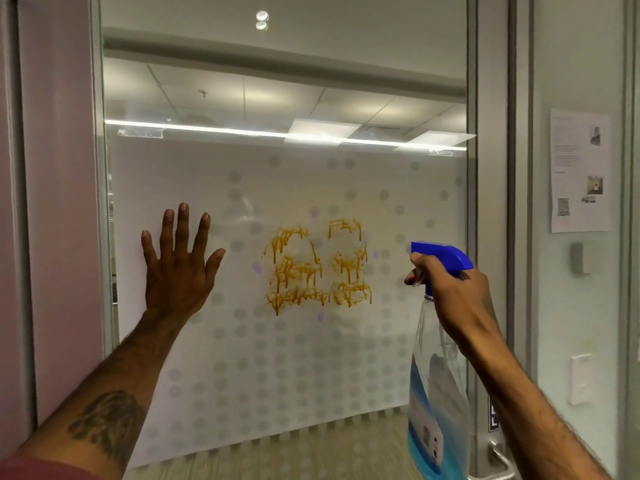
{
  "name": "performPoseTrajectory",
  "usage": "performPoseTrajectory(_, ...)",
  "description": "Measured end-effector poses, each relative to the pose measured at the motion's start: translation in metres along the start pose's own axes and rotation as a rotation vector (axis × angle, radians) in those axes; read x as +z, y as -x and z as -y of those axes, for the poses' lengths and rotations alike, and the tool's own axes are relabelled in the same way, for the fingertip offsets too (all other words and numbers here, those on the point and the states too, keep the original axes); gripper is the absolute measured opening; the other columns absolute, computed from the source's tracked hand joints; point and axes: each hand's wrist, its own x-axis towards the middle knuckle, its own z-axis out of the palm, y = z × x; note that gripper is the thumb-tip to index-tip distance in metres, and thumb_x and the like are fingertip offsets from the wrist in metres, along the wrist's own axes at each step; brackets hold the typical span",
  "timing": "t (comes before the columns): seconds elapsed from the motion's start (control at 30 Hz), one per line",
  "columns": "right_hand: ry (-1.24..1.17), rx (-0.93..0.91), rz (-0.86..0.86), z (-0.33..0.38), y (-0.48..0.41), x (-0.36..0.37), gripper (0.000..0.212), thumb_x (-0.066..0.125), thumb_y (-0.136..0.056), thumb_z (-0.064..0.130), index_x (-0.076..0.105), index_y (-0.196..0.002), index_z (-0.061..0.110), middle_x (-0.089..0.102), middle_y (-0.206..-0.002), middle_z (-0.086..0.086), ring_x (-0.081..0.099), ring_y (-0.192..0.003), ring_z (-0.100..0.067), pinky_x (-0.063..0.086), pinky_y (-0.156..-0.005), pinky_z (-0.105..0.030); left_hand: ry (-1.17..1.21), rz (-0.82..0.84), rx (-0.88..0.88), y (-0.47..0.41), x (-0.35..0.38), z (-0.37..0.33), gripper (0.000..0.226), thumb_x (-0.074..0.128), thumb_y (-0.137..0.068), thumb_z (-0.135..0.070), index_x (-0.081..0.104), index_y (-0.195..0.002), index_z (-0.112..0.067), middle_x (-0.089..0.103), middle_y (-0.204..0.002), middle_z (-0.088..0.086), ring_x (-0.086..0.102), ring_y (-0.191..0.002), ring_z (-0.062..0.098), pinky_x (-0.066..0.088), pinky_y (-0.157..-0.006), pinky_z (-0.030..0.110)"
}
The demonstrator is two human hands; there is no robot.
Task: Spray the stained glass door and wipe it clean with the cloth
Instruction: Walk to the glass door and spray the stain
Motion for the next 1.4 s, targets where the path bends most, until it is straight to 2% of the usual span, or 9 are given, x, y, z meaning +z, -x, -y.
performPoseTrajectory(0.2, -0.066, 0.048, 0.086, 0.000, 0.019, -0.027, 0.021, 0.055, -0.097, 0.024, 0.069, -0.093, 0.010, 0.074, -0.085, -0.002, 0.066, -0.082, -0.008, 0.042, -0.066, -0.022, 0.186, 0.133, -0.036, -0.006, -0.020, -0.005, 0.072, 0.026, -0.099, -0.056, 0.019, -0.160, -0.017, 0.006, -0.169, 0.015, 0.006, -0.155, 0.036, 0.006, -0.119, 0.064)
performPoseTrajectory(0.33, -0.078, 0.116, 0.084, -0.010, 0.032, -0.054, 0.027, 0.054, -0.097, 0.028, 0.072, -0.095, 0.008, 0.077, -0.090, 0.001, 0.070, -0.093, -0.011, 0.044, -0.072, -0.025, 0.387, 0.124, -0.170, 0.008, -0.047, -0.036, 0.061, 0.045, -0.103, -0.039, 0.029, -0.154, -0.010, 0.010, -0.167, 0.018, 0.009, -0.155, 0.036, 0.010, -0.120, 0.063)
performPoseTrajectory(0.5, -0.063, 0.167, 0.068, -0.023, 0.052, -0.094, 0.030, 0.054, -0.097, 0.029, 0.073, -0.092, 0.006, 0.078, -0.093, -0.004, 0.072, -0.097, -0.020, 0.051, -0.089, -0.038, 0.660, 0.195, -0.068, 0.045, -0.086, -0.118, 0.051, 0.063, -0.095, -0.020, 0.048, -0.142, -0.009, 0.030, -0.161, 0.014, 0.029, -0.147, 0.035, 0.033, -0.115, 0.053)
performPoseTrajectory(0.63, -0.027, 0.207, 0.082, -0.031, 0.067, -0.133, 0.035, 0.054, -0.097, 0.029, 0.071, -0.094, -0.002, 0.078, -0.093, -0.009, 0.073, -0.095, -0.022, 0.051, -0.096, -0.042, 0.977, 0.442, -0.006, 0.074, -0.124, -0.203, 0.047, 0.061, -0.098, -0.029, 0.049, -0.142, -0.020, 0.047, -0.151, 0.003, 0.053, -0.130, 0.024, 0.049, -0.100, 0.042)
performPoseTrajectory(0.83, 0.033, 0.252, 0.058, -0.027, 0.096, -0.209, 0.036, 0.053, -0.098, 0.034, 0.074, -0.091, 0.005, 0.078, -0.093, -0.009, 0.074, -0.088, -0.018, 0.048, -0.076, -0.019, 1.554, 0.990, 0.122, 0.104, -0.216, -0.347, 0.045, 0.067, -0.094, -0.035, 0.058, -0.135, -0.020, 0.068, -0.123, 0.001, 0.064, -0.097, -0.006, 0.051, -0.083, 0.006)
performPoseTrajectory(0.93, 0.086, 0.273, 0.062, -0.022, 0.111, -0.258, 0.043, 0.054, -0.092, 0.048, 0.075, -0.093, 0.011, 0.078, -0.097, -0.008, 0.073, -0.097, -0.021, 0.049, -0.086, -0.030, 1.791, 1.323, 0.227, 0.123, -0.259, -0.410, 0.054, 0.075, -0.087, -0.037, 0.058, -0.135, -0.020, 0.068, -0.128, -0.002, 0.067, -0.111, 0.007, 0.052, -0.104, 0.030)
performPoseTrajectory(1.03, 0.124, 0.263, 0.031, -0.012, 0.125, -0.308, 0.047, 0.052, -0.089, 0.050, 0.075, -0.093, 0.009, 0.077, -0.098, -0.008, 0.074, -0.096, -0.022, 0.049, -0.087, -0.030, 1.919, 1.539, 0.301, 0.147, -0.296, -0.460, 0.068, 0.079, -0.077, -0.039, 0.057, -0.137, -0.019, 0.069, -0.130, -0.001, 0.064, -0.122, 0.013, 0.049, -0.109, 0.038)
performPoseTrajectory(1.2, 0.195, 0.278, -0.029, 0.004, 0.152, -0.393, 0.044, 0.050, -0.097, 0.045, 0.074, -0.097, 0.009, 0.077, -0.100, -0.009, 0.073, -0.098, -0.026, 0.047, -0.083, -0.027, 1.947, 1.710, 0.428, 0.185, -0.359, -0.530, 0.060, 0.079, -0.080, -0.026, 0.059, -0.136, -0.020, 0.071, -0.127, 0.005, 0.066, -0.120, 0.021, 0.052, -0.105, 0.038)
performPoseTrajectory(1.4, 0.373, 0.307, -0.170, 0.018, 0.187, -0.498, 0.047, 0.052, -0.096, 0.051, 0.071, -0.093, 0.008, 0.077, -0.087, -0.010, 0.073, -0.085, -0.020, 0.055, -0.077, -0.024, 2.025, 1.630, 0.456, 0.211, -0.439, -0.612, 0.039, 0.081, -0.083, -0.013, 0.065, -0.118, -0.018, 0.074, -0.109, -0.001, 0.070, -0.099, 0.010, 0.057, -0.083, 0.020)
